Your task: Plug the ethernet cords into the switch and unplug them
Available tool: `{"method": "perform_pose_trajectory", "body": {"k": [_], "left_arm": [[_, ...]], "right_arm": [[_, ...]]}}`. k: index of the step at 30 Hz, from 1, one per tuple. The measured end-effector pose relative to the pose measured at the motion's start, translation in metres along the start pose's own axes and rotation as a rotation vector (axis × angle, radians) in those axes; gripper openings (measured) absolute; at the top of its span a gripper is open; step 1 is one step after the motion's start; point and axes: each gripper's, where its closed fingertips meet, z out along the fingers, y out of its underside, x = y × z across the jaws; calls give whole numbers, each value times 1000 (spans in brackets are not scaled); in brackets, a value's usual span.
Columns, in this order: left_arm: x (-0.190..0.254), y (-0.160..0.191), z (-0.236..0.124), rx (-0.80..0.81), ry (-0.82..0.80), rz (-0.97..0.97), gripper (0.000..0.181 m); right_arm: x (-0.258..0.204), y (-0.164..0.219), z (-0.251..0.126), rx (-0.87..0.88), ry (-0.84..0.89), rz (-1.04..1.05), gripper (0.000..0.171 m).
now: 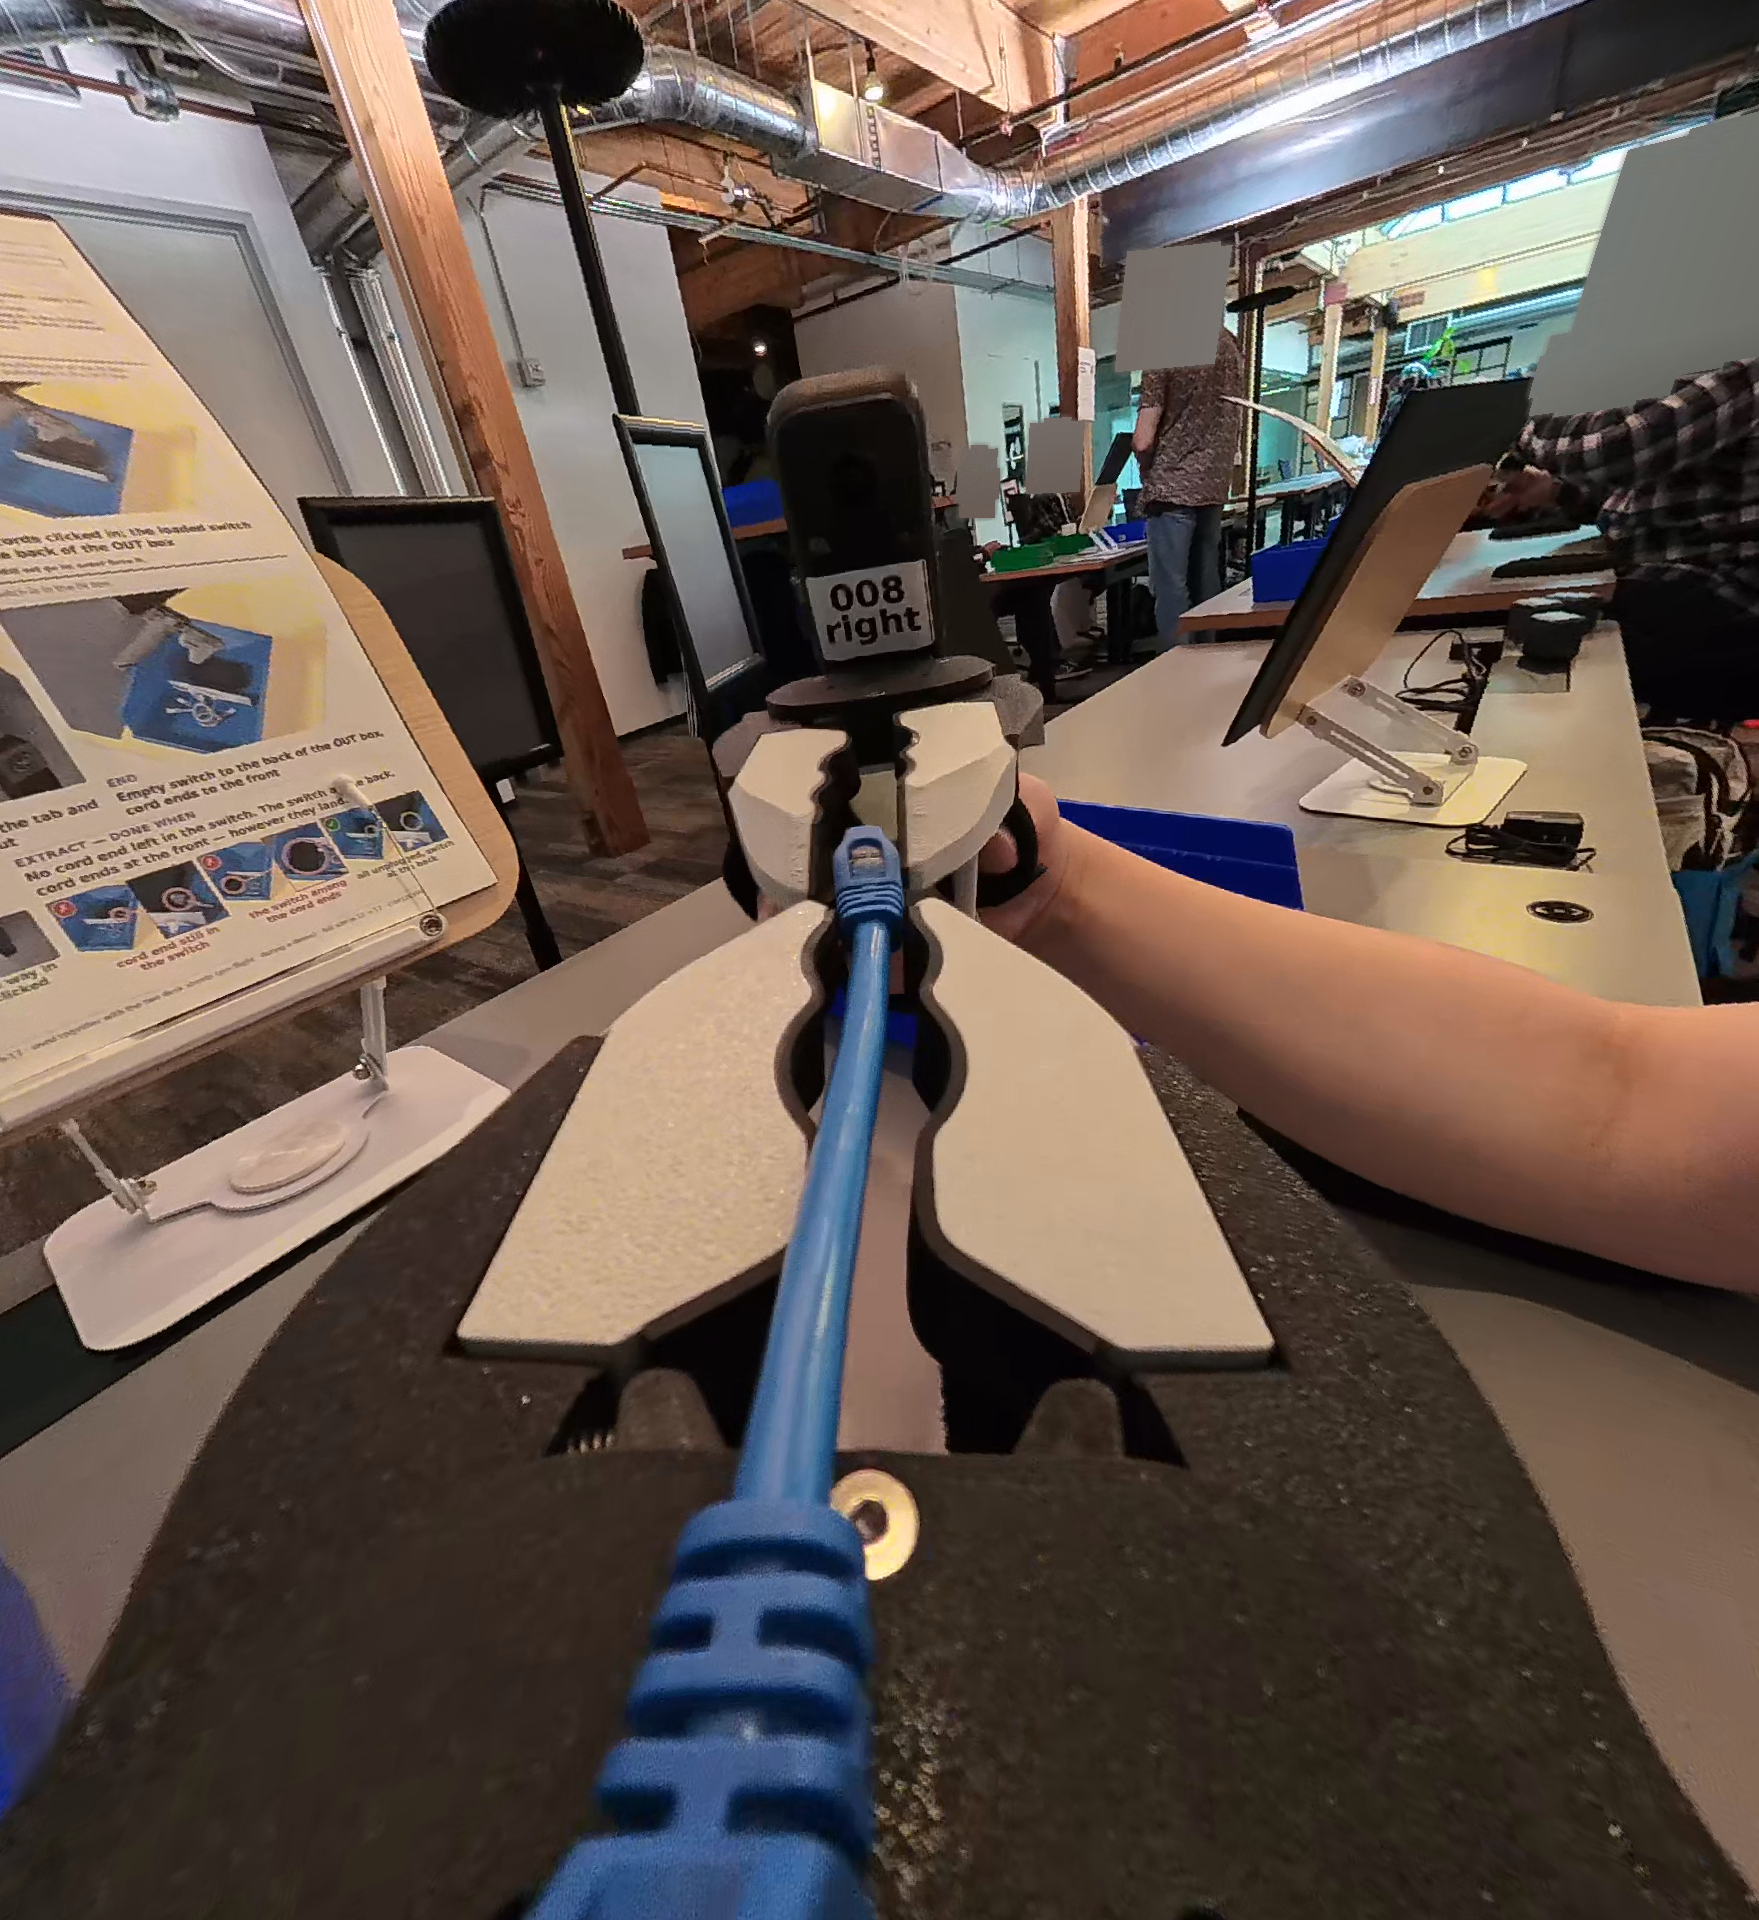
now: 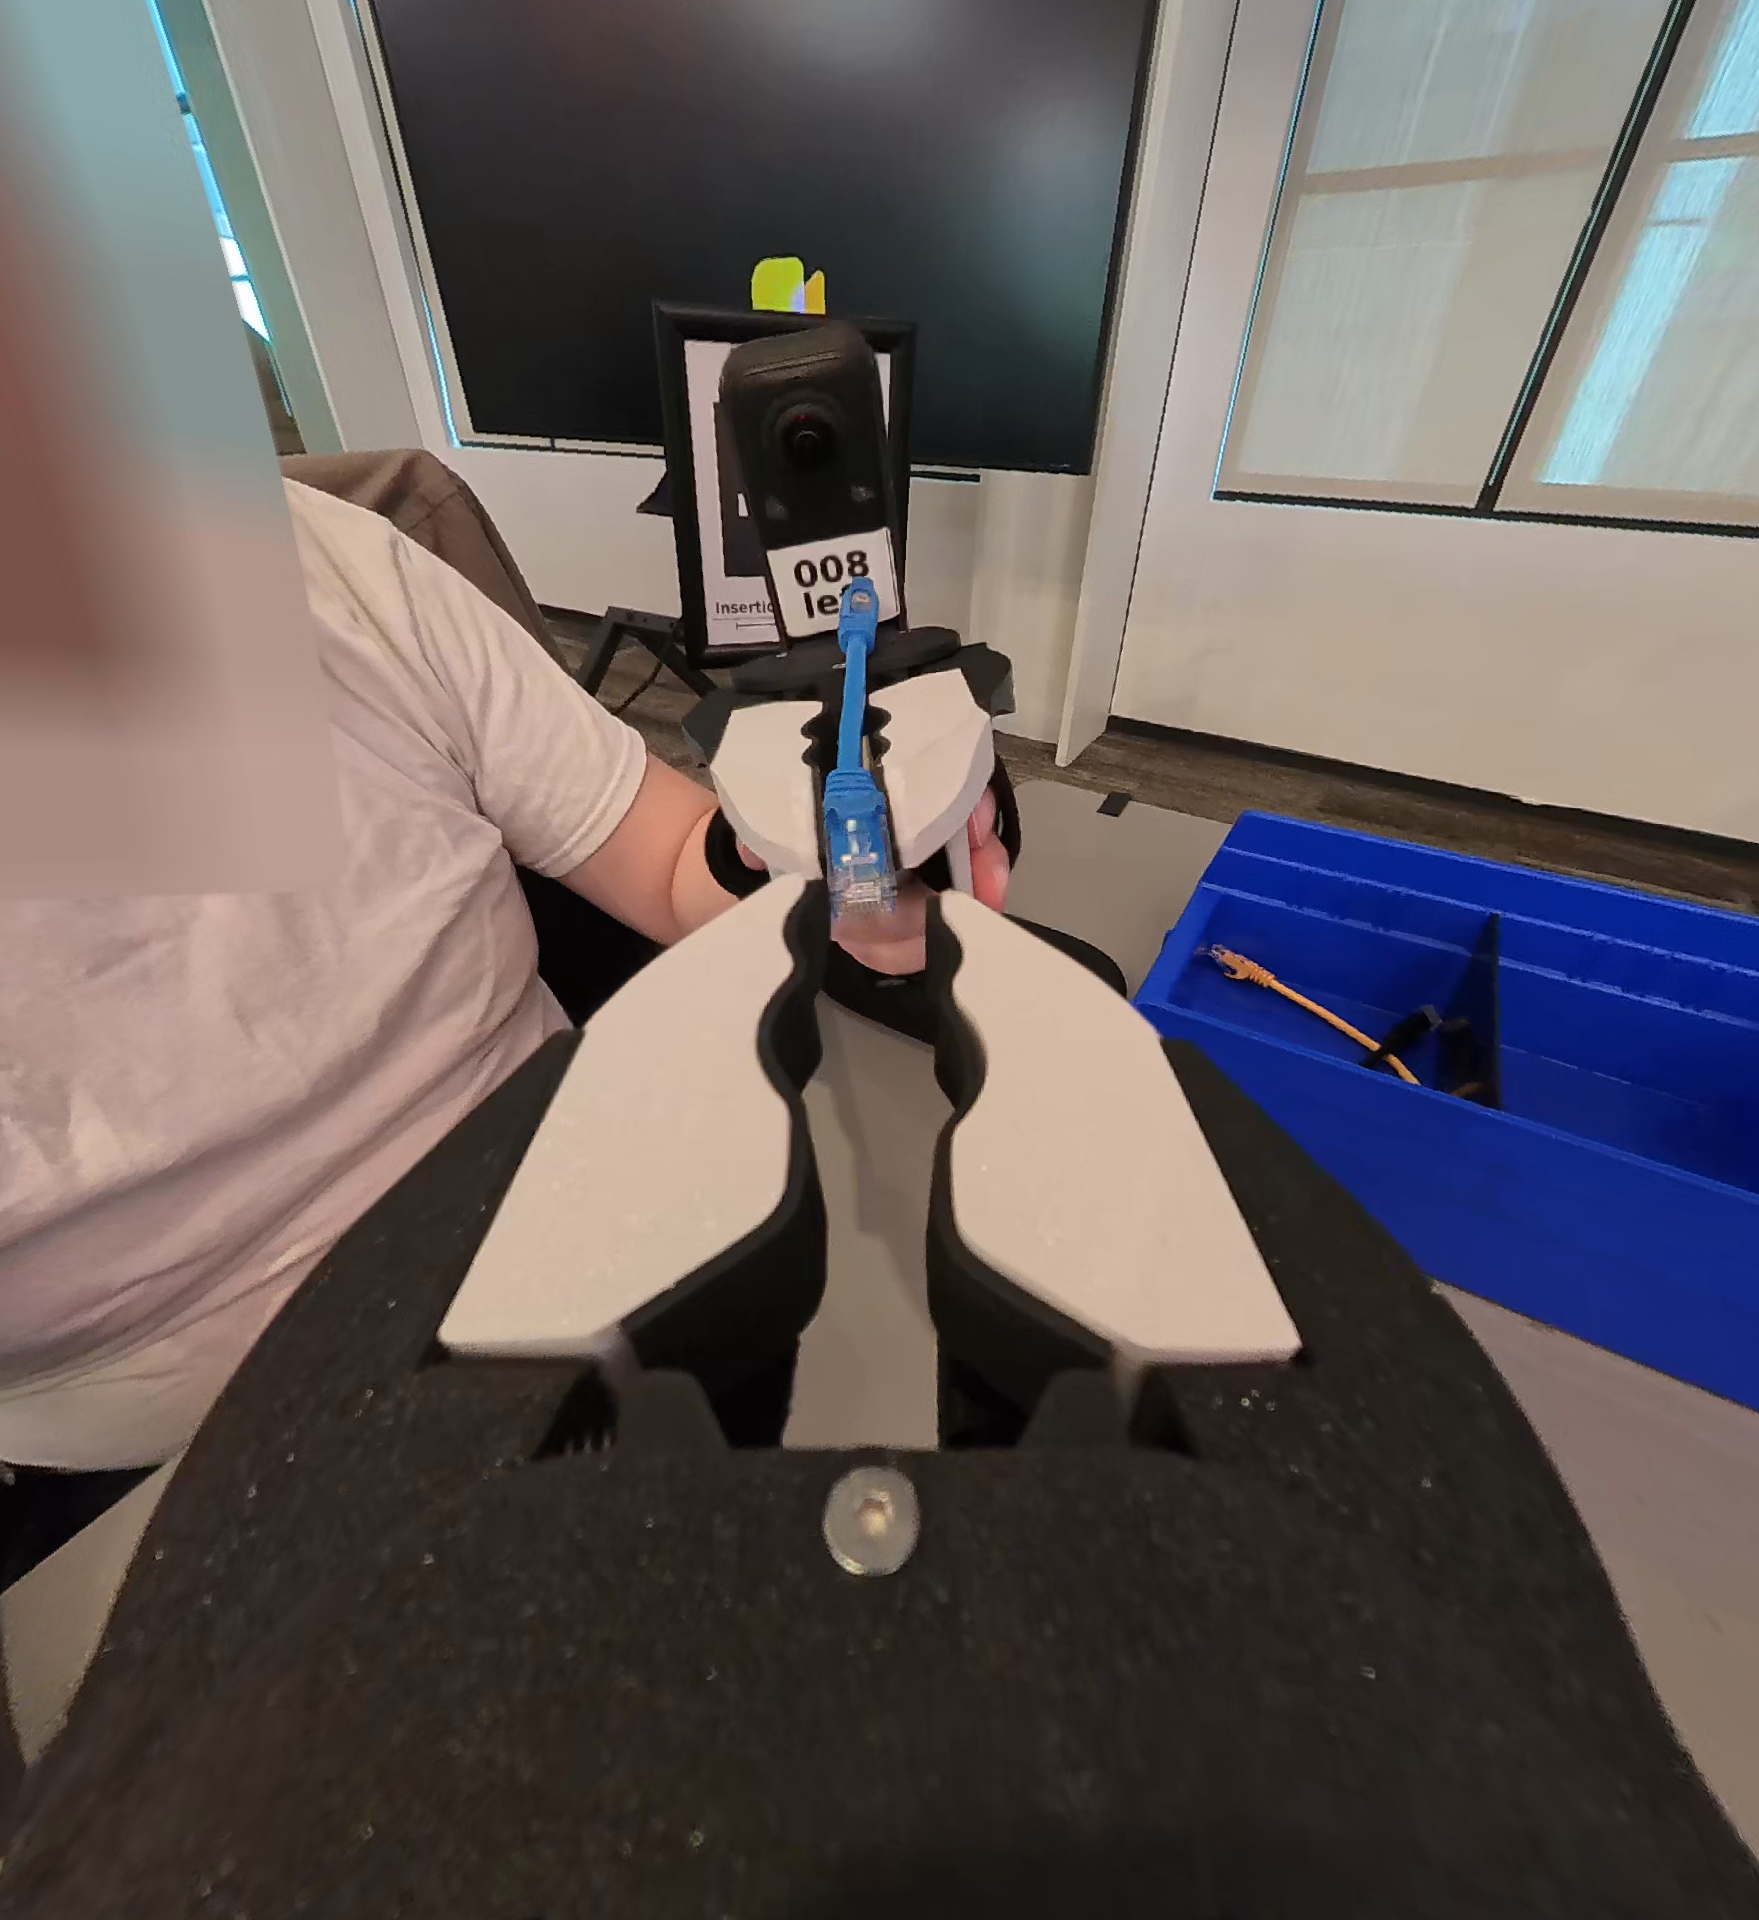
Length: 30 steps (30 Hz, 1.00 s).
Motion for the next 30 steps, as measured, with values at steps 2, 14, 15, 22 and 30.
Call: {"method": "perform_pose_trajectory", "body": {"k": [2, 14, 15, 22, 30], "left_arm": [[-1, 1, -1, -1, -2, -4, 11], [5, 7, 3, -8, 29, -14, 11], [6, 8, 3, -10, 37, -21, 11], [5, 4, 2, 11, 28, -50, 30], [5, 6, 0, 9, 73, -102, 11]], "right_arm": [[0, 0, 2, -9, 11, -16, 14], [-7, 4, 6, -45, -35, 9, 11], [-8, 5, 6, -60, -39, 10, 12], [-8, 10, 7, -127, 9, -80, 12], [-5, 14, 9, -168, 39, -111, 12]]}}
